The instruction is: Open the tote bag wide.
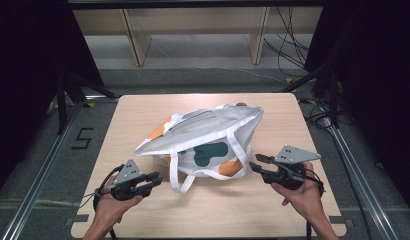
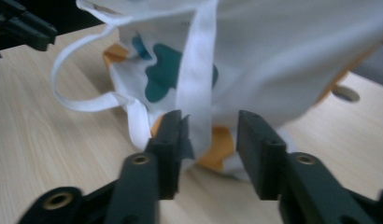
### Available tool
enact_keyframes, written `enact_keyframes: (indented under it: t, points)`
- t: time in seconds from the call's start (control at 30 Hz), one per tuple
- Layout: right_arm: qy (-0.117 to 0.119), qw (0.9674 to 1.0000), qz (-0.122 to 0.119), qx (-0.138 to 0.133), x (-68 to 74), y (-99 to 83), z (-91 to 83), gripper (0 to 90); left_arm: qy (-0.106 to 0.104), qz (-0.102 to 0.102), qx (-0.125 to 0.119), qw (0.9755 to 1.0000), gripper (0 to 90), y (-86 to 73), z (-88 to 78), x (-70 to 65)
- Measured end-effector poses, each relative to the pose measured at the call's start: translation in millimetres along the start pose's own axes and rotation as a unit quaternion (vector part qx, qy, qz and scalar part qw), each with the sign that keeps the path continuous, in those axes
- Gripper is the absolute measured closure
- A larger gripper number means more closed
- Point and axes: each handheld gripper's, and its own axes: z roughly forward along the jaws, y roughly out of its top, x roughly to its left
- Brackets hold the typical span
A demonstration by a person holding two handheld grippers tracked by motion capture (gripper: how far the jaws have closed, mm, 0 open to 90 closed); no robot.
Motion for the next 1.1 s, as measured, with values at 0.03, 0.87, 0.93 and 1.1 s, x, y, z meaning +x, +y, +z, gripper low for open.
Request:
enact_keyframes:
  t: [0.03, 0.87, 0.93, 1.1]
  points:
    - [-0.007, 0.9998, -0.016, -0.012, 1.2, 6.1, 1.9, 72.3, -0.002, 0.006, -0.003, 1.0000, 82.0, 4.7, 1.3, 0.2]
    - [-0.044, 0.9937, -0.093, 0.044, -37.4, 126.0, 73.7, 89.5, 0.041, 0.020, -0.007, 0.9989, 87.9, 103.3, 53.3, 55.9]
    - [-0.043, 0.9933, -0.092, 0.053, -39.2, 126.3, 78.3, 89.5, 0.046, 0.012, -0.012, 0.9988, 87.9, 104.9, 56.0, 57.7]
    - [-0.062, 0.9882, -0.080, 0.115, -55.8, 116.0, 108.2, 89.4, 0.050, 0.004, -0.002, 0.9987, 88.1, 110.5, 70.6, 76.2]
